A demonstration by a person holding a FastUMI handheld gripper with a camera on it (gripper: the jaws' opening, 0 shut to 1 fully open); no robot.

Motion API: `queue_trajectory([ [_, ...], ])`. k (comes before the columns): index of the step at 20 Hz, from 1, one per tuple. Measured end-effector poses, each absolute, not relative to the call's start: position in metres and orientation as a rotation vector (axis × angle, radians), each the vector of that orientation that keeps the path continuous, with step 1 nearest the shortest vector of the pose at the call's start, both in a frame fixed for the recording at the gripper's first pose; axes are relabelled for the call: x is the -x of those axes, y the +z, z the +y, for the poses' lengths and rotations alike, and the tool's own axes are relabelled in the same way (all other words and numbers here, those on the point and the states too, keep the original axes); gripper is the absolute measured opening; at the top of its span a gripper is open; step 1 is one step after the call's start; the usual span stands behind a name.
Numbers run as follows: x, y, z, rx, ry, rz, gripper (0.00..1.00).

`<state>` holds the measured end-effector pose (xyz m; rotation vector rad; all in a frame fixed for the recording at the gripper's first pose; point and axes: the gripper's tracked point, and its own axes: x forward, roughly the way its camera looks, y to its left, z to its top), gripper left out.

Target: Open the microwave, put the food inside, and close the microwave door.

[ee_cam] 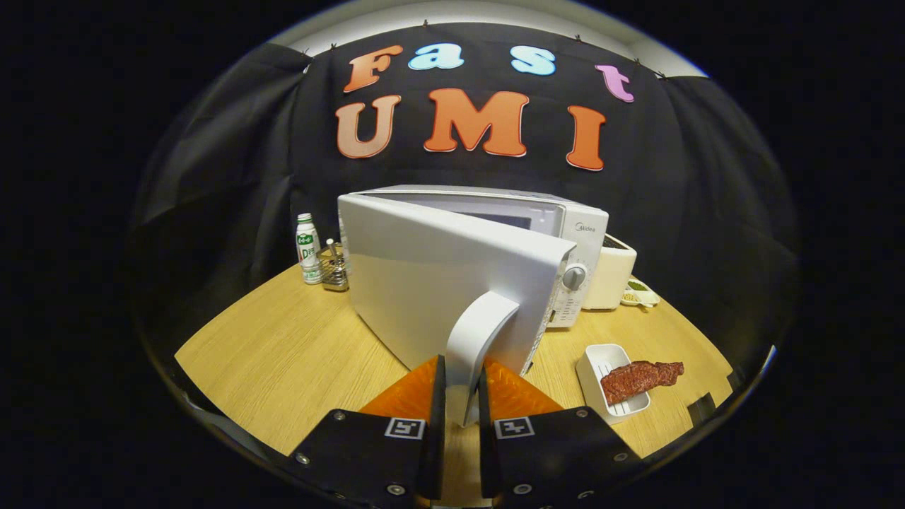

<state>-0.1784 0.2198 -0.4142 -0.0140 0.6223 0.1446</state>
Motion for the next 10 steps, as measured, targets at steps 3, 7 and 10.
queue_trajectory([
  [3, 0.202, -0.408, 0.243, 0.017, 0.186, 0.646, 0.21],
  [7, 0.236, -0.401, 0.278, 0.030, 0.266, 0.689, 0.21],
  [10, 0.260, -0.392, 0.307, -0.010, 0.345, 0.718, 0.23],
])
